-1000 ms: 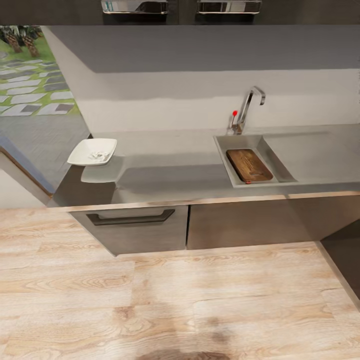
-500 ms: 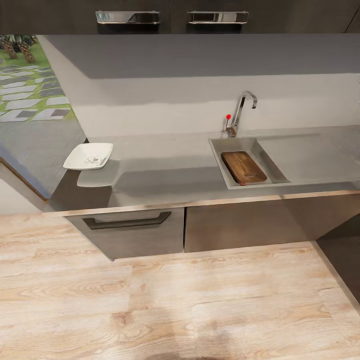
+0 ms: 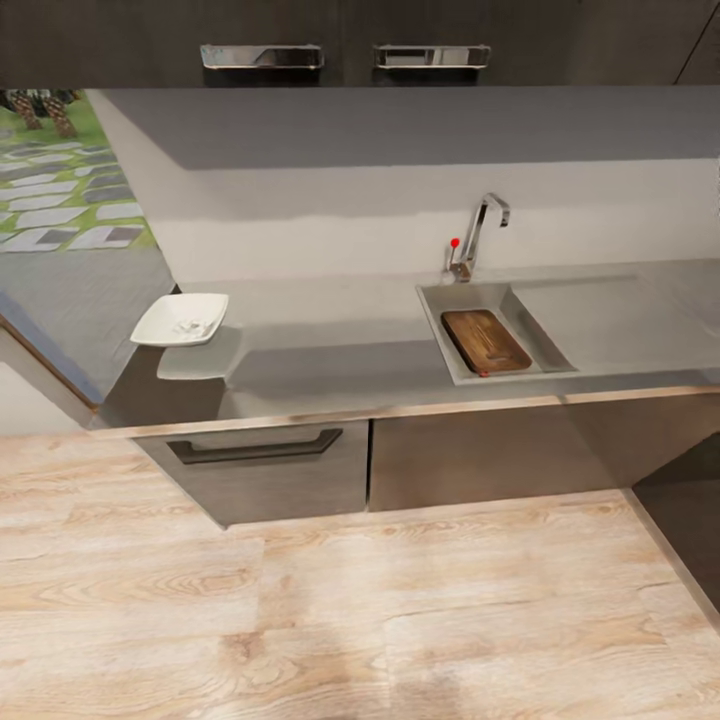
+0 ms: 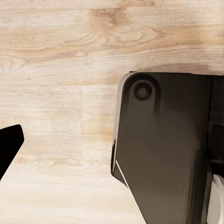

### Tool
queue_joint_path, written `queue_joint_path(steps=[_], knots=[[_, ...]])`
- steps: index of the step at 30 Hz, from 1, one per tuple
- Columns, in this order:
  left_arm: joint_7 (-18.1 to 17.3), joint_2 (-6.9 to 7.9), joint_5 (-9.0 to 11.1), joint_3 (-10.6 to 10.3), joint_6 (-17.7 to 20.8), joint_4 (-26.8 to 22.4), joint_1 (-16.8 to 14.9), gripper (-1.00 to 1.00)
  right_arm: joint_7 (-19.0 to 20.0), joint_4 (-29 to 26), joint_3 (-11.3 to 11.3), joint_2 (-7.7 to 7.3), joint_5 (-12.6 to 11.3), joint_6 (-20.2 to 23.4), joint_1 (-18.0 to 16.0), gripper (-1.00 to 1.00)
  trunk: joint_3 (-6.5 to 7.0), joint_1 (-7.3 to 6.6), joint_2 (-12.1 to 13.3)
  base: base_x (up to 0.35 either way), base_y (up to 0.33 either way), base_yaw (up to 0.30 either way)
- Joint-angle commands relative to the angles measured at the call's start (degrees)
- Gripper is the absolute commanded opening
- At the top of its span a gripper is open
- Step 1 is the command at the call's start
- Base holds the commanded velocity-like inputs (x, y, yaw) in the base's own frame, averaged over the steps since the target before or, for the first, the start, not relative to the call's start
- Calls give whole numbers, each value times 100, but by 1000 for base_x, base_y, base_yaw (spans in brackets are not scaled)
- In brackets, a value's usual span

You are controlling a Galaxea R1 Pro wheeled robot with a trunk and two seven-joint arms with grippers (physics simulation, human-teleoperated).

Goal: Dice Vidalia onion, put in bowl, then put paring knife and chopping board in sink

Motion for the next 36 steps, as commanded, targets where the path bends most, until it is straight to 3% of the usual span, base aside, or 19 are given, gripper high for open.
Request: queue_joint_path(steps=[1, 15, 21, 29, 32, 36], knots=[[-1, -4, 12, 11, -6, -8, 3, 100, -41, 9, -18, -1, 61, -16, -5, 100, 2, 4, -9, 0, 0, 0], [13, -4, 12, 18, -4, 57, 3, 100, -33, 30, 1, 13, 62, -6, -5, 100, 128, 4, -9, 0, 0, 0], [31, -17, 6, 19, 6, -10, 3, 100, -37, 31, -10, 133, 67, 2, -5, 100, 182, 4, -9, 0, 0, 0], [52, 84, 10, 30, 20, -90, 3, 100, -38, -174, -24, 168, 64, -36, 0, 100, 254, 4, -9, 0, 0, 0], [58, 189, 17, 115, 13, -49, 3, 100, -34, -240, -20, 218, 62, -69, 2, 100, 281, 4, -9, 0, 0, 0], [56, 238, 41, 422, 5, 11, 3, 100, -33, -265, -18, 327, 61, -153, 3, 100, 318, 4, -9, 0, 0, 0]])
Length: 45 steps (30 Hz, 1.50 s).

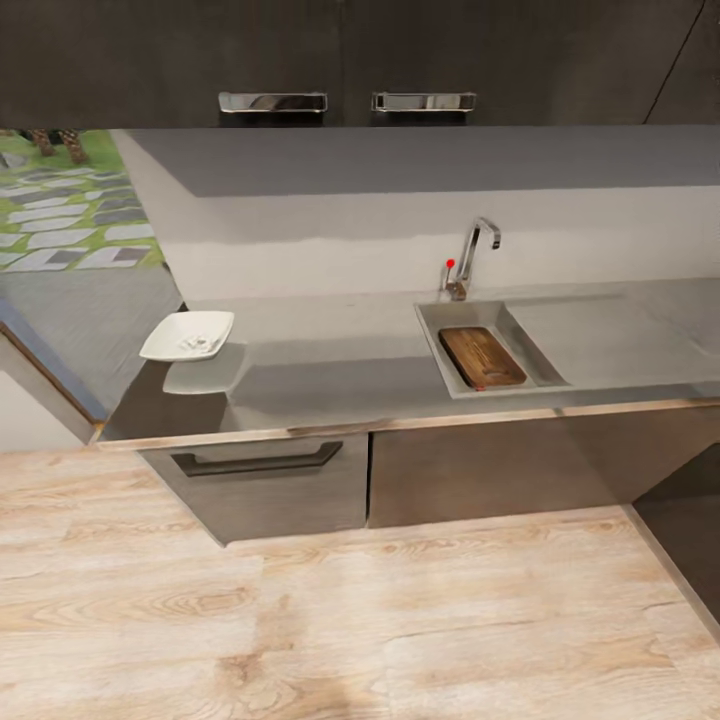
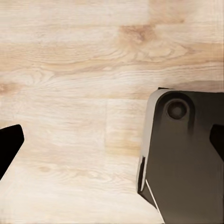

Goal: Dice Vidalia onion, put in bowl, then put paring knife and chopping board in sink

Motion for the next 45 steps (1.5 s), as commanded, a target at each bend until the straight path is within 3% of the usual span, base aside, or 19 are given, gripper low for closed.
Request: queue_joint_path(steps=[1, 5, 9, 32, 45], knots=[[16, 6, 20, 78, -9, 28, 2, 100, -45, -2, -20, 18, 60, -26, -5, 100, 1, 4, -9, 0, 0, 0], [14, 13, 34, 229, -17, 111, 2, 100, -45, -5, -21, 34, 60, -58, -3, 100, 37, 4, -9, 0, 0, 0], [1, 0, 38, 253, -21, 134, 2, 100, -45, -3, -27, 34, 60, -67, -3, 100, 74, 4, -9, 0, 0, 0], [-55, -156, 36, 223, -27, 348, 2, 100, -57, -60, -37, -18, 68, -75, -4, 100, 282, 4, -9, 0, 0, 0], [-57, -162, 36, 222, -27, 359, 2, 100, -60, -62, -37, -23, 68, -81, -3, 100, 399, 4, -9, 0, 0, 0]])
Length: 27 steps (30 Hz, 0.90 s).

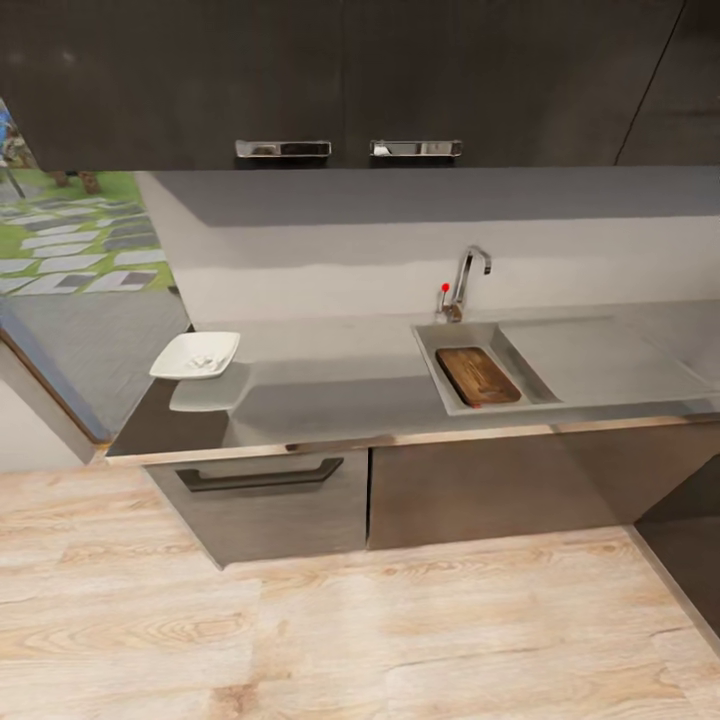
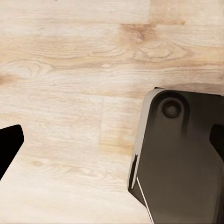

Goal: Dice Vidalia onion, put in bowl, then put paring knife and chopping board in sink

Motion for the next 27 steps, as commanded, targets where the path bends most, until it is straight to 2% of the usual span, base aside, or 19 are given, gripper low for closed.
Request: queue_joint_path(steps=[1, 27], knots=[[16, 1, 15, -11, -7, -7, 2, 100, -47, 3, -15, 1, 61, -11, -4, 100, 1, 3, -9, 0, 0, 0], [24, -7, 11, -11, -7, -5, 2, 100, -49, 5, -15, 8, 56, -14, -4, 100, 236, 3, -9, 0, 0, 0]])
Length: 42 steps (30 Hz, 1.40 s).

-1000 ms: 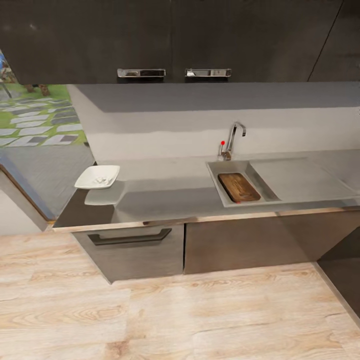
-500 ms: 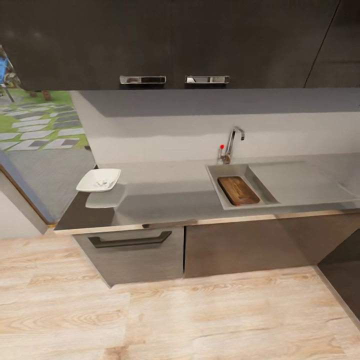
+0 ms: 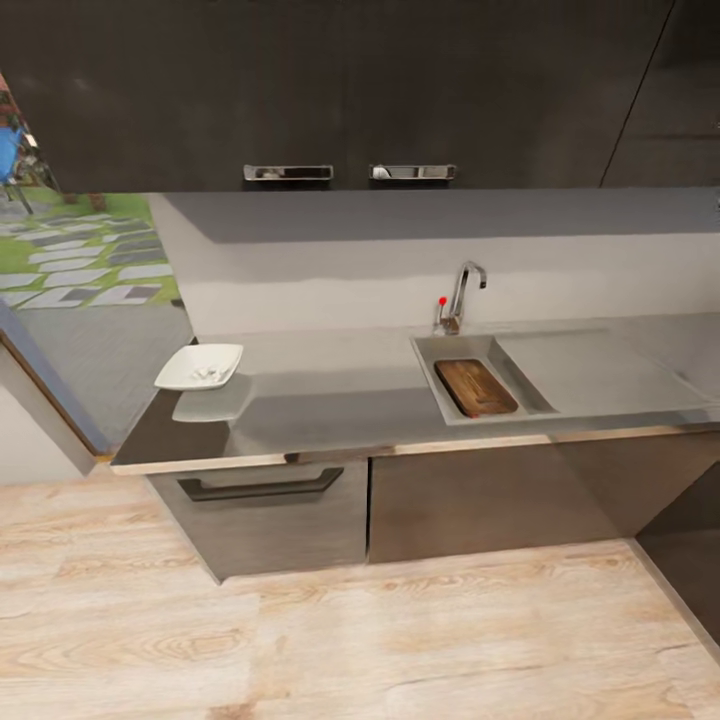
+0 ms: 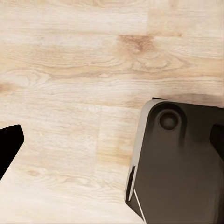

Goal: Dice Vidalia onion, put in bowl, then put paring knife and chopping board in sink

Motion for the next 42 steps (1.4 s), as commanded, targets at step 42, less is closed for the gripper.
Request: queue_joint_path(steps=[42], knots=[[16, -17, 13, -11, -7, 19, 2, 100, -45, 1, -17, 3, 67, -9, -4, 100, 371, 4, -10, 0, 0, 0]])
